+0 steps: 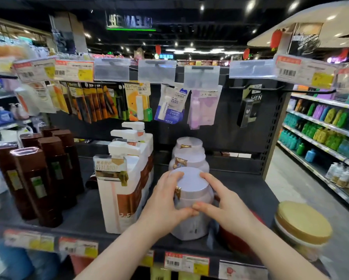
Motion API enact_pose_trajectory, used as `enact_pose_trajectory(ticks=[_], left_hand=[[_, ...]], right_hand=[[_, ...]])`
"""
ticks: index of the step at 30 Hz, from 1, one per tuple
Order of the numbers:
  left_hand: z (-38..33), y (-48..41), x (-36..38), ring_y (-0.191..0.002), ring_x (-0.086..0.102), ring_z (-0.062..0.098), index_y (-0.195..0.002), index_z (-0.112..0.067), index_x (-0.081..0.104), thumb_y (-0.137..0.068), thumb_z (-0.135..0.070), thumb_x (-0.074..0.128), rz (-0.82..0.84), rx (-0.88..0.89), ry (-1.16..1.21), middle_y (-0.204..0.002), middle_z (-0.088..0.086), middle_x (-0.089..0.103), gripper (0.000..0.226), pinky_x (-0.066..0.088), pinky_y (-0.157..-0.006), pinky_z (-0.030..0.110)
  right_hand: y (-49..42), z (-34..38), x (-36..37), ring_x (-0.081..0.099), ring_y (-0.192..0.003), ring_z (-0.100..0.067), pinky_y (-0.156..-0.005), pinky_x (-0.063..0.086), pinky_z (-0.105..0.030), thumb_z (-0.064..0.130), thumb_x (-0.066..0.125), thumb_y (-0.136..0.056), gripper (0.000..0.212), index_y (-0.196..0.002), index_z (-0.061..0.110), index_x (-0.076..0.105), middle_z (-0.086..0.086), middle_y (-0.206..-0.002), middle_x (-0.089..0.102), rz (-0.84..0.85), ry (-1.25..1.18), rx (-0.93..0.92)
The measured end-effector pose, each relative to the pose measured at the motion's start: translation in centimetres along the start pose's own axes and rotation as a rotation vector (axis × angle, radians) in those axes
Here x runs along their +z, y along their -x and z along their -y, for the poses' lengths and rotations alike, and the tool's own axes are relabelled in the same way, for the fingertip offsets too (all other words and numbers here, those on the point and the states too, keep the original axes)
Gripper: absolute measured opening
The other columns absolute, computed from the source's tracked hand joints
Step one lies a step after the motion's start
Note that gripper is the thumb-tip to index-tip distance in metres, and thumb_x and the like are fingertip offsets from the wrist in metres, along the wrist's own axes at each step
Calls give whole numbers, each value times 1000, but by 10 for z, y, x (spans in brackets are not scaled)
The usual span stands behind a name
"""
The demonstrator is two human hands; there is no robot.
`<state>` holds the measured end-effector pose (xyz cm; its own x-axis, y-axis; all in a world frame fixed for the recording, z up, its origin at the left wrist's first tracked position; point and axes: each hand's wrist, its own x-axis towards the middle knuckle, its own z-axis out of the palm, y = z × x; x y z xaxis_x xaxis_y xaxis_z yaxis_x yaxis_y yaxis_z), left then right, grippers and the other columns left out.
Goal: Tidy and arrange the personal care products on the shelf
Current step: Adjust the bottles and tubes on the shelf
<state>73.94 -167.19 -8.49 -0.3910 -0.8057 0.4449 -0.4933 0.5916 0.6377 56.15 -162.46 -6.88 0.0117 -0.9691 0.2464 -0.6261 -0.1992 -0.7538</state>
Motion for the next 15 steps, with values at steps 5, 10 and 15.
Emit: enact_pose_trajectory(ticks=[5,10,15], left_hand=[[-1,-2,0,-126,24,-2,-128,-50,22,-61,-52,74,13,-20,30,-142,-16,23,84,21,-95,8],[-8,1,2,-125,18,-9,-111,-74,5,-61,-53,74,12,-64,66,-137,-27,17,88,18,-93,4],[-19,7,0,-142,-2,3,-126,-69,-9,-65,-61,69,20,-164,20,-155,-20,-2,99,12,-115,34]], right_hand=[[-4,-4,-2,46,-124,-8,-104,41,-35,46,74,-71,79,-138,47,31,9,-136,49,6,-25,-34],[-4,-9,-1,40,-120,-1,-98,39,-24,45,71,-75,79,-140,46,27,16,-132,43,1,-15,-67],[-3,-13,-1,41,-119,-2,-90,39,-23,43,71,-77,76,-137,53,25,20,-133,40,8,15,-116]])
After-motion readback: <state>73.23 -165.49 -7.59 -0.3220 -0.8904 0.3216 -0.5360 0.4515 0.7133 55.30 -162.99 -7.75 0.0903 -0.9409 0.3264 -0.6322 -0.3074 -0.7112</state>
